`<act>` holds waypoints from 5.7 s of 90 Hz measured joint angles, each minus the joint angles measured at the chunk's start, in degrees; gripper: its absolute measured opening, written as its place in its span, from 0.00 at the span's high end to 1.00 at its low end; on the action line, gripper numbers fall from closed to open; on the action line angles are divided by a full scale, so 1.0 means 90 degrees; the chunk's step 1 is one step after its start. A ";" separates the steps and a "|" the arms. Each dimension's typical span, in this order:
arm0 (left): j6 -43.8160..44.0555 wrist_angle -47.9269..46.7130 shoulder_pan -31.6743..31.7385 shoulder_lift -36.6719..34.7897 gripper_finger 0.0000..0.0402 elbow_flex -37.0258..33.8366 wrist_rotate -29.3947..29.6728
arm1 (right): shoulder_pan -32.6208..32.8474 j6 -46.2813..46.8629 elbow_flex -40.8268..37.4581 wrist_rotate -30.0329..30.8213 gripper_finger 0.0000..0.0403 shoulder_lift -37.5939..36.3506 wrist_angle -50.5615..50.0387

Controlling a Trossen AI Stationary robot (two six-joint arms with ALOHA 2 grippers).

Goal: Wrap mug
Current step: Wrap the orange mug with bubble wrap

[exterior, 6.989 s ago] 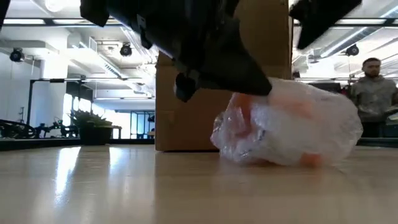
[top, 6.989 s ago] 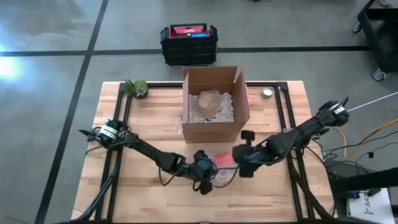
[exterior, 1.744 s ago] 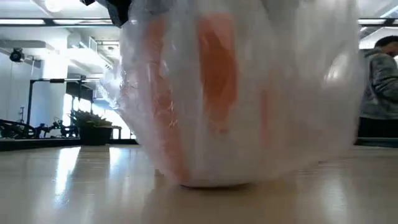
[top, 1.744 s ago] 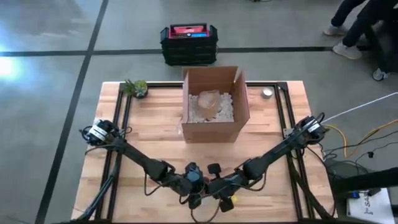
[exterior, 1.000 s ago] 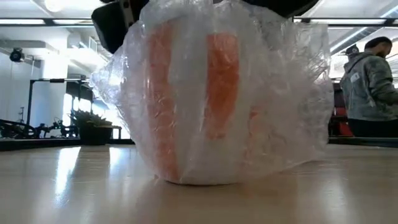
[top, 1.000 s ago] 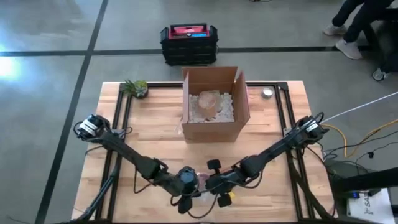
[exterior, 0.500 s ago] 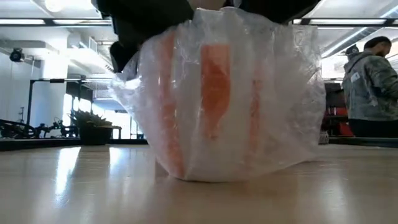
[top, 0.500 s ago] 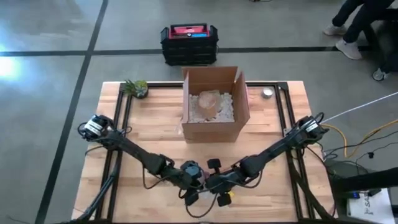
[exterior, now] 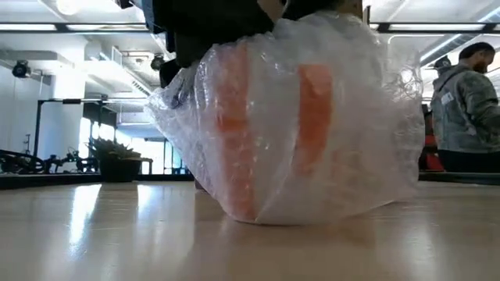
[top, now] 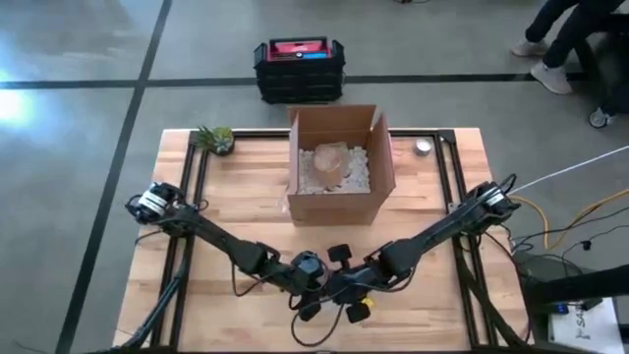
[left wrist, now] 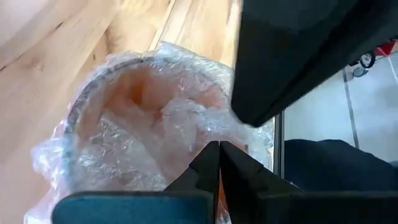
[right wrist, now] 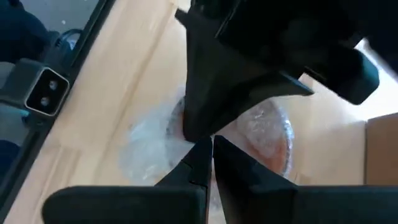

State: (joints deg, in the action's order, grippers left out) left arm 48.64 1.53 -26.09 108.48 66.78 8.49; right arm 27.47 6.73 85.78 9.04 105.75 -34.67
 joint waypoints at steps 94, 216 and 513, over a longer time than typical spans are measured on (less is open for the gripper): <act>-0.1230 -0.0046 -0.0187 -0.1128 1.00 -0.0041 0.0152 | -0.0161 -0.0423 -0.0083 -0.0970 0.99 0.0773 0.0065; -0.1082 -0.0877 -0.0270 -0.0422 1.00 -0.0126 0.1175 | -0.0315 -0.0432 0.0201 -0.0916 0.99 0.0588 -0.0190; -0.0275 -0.1482 -0.0334 -0.1183 1.00 -0.0434 0.1487 | -0.0525 0.0264 -0.1193 -0.0773 0.99 -0.0281 0.1637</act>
State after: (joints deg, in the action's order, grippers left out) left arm 46.17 -11.81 -29.09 97.83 62.88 21.88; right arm 22.74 9.11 75.04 2.08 103.23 -19.94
